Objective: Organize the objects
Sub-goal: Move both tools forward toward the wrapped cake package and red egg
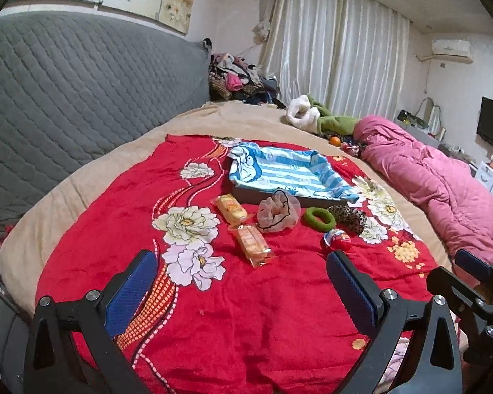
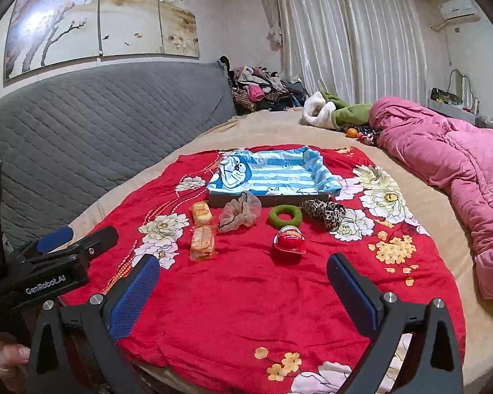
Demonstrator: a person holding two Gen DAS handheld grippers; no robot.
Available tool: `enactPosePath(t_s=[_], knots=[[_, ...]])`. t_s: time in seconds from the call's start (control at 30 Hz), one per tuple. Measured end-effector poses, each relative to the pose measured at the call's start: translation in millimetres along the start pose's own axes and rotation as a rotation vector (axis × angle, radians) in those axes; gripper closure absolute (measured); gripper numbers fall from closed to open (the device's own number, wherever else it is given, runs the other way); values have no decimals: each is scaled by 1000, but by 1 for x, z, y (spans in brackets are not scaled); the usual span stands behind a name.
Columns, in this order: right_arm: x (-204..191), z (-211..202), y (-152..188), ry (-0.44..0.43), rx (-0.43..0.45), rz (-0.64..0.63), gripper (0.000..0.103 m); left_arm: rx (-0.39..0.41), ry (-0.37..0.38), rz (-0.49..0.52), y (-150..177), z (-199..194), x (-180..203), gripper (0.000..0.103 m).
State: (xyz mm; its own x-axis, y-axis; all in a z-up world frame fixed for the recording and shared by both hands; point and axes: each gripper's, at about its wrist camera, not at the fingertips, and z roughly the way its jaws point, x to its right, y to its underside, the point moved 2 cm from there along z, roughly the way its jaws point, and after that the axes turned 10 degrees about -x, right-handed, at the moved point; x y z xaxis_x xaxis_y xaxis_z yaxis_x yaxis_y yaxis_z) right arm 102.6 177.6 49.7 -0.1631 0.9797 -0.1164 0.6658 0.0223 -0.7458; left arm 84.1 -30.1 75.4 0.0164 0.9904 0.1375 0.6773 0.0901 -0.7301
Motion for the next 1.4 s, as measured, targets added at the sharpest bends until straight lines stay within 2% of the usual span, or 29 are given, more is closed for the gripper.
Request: enactPosePath(t_s=[0.37,0.47,0.57,0.67,1.0,1.4], knots=[[1,-1,1,28,3,4,0,30,-15,11,3,-3,2,0],[9,5,2,13,-16,38,0,15,6,16,5,2,4,0],[20,15,3,-14,-43,85,0,-11,19,18,8,13,5,0],[28,25,4,-10,-60,109,0,-25,-14,31,10,27,7,0],[41,70,4,-11,-129,105,0,-100,-41,6,13,75,9,0],[53,103,0,51,-160,99,0,-105,-68,27,0,107,16,0]])
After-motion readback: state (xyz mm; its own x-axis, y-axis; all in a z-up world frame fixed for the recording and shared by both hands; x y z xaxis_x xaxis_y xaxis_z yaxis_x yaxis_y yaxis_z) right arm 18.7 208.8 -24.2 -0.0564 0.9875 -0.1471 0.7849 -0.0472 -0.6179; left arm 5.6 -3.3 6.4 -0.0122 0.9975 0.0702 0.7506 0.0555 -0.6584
